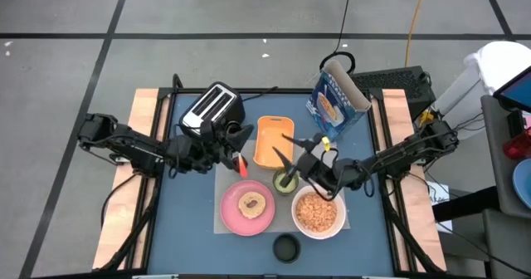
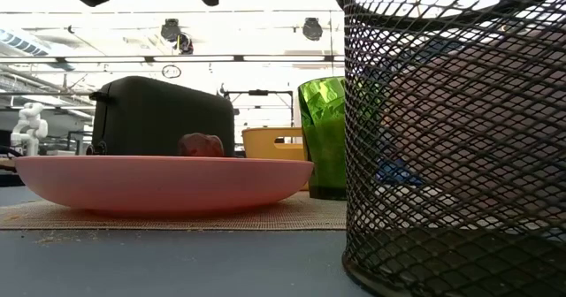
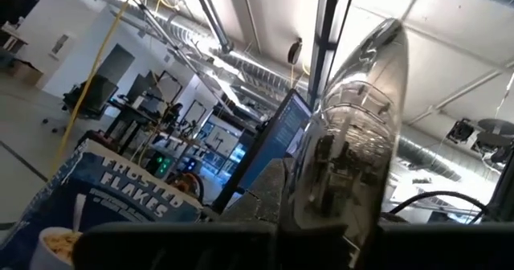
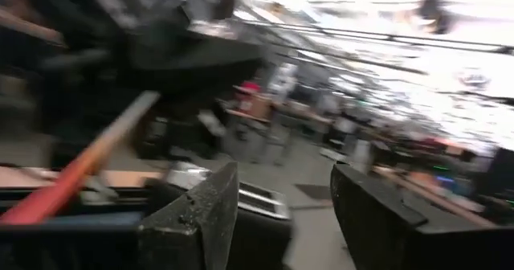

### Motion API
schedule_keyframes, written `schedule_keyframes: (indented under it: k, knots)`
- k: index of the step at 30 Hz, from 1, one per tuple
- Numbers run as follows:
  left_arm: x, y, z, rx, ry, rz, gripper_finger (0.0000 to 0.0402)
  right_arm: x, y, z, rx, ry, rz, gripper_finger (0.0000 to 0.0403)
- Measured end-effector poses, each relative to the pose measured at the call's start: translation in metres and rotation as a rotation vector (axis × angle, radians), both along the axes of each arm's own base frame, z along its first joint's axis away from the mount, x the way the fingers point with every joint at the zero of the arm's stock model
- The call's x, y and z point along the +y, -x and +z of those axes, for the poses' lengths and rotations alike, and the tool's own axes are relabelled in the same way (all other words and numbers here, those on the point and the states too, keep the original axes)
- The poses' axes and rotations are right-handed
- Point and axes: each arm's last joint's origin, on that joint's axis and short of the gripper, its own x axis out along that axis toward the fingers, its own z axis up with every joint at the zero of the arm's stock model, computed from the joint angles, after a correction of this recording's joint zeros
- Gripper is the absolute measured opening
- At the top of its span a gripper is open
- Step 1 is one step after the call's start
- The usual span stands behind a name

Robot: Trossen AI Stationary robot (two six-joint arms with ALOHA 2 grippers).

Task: Arrange a breakfast setting
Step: Put the orange spoon on the right side of the gray table mat

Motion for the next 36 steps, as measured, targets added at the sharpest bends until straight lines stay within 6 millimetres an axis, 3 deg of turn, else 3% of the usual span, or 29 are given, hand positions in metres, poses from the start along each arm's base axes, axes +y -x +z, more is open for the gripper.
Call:
schedule_keyframes:
  k: [7,18,23,36]
  knots:
    - [0.000,0.000,0.000,0.005,-0.001,0.000,0.0006,-0.003,-0.002,-0.003,-0.028,-0.172,0.282,0.0177]
    - [-0.003,-0.003,-0.004,0.049,-0.050,-0.063,0.0006,-0.040,-0.003,0.003,-0.053,-0.632,0.721,0.0176]
    - [-0.003,-0.003,-0.004,0.052,-0.069,-0.066,0.0006,-0.048,-0.010,-0.005,-0.042,-0.719,0.728,0.0176]
    - [-0.004,-0.009,-0.012,0.074,-0.063,-0.073,0.0006,-0.045,-0.023,-0.023,-0.028,-0.728,0.729,0.0176]
